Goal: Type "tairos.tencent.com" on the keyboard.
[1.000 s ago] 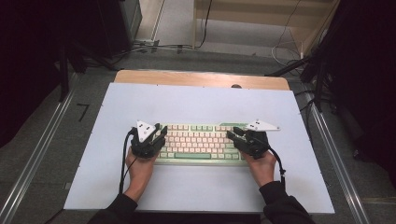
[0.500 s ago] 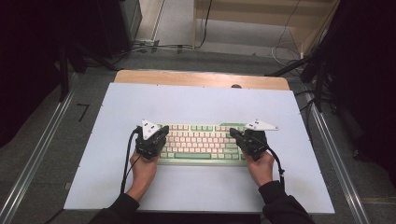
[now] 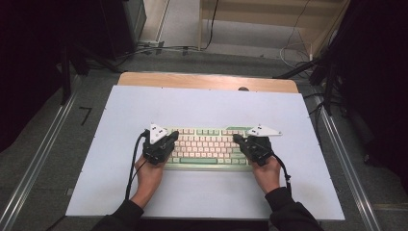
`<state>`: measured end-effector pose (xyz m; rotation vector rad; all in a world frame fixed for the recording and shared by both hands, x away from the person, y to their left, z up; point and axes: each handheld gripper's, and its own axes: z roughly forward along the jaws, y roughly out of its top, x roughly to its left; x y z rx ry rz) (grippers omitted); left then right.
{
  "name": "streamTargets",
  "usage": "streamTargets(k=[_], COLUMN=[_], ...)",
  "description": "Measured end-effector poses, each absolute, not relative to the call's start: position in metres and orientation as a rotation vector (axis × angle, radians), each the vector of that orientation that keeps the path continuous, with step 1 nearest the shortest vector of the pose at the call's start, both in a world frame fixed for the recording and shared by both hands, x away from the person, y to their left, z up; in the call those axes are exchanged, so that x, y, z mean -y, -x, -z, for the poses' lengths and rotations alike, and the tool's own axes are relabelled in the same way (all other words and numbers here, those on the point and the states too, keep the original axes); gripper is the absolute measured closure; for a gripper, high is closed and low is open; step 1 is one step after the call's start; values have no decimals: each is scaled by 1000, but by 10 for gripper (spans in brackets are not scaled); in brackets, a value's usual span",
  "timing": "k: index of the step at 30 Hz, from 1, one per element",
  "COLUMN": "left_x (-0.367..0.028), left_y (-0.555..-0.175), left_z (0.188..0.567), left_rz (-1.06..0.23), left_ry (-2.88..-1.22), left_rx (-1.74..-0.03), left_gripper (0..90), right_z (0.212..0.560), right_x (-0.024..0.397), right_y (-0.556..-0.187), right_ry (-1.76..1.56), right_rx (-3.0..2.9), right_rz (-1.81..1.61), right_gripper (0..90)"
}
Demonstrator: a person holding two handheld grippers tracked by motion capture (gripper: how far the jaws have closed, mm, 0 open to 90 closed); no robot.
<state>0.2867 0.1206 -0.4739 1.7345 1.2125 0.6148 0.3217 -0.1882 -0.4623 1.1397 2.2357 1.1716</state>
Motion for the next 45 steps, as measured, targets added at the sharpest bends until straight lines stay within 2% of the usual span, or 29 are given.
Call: streamTargets(k=[16,25,33,45], left_x=[-108,-96,-86,-84], left_y=[-293,-306,-300,-299], left_z=[470,475,474,477], left_rz=[-585,-503,-532,-523], left_ry=[-1778,-1774,-1813,-1856], left_rx=[-1148,-1173,-1108,-1117], left_gripper=[900,900,900,900], right_z=[462,461,464,467], right_x=[188,182,176,172], right_y=[-324,-326,-326,-326], right_ry=[-1157,-1154,-1144,-1121], right_rx=[-2244,-2253,-2266,-2280], right_rz=[-1173,-1182,-1176,-1181], right_gripper=[873,873,873,873])
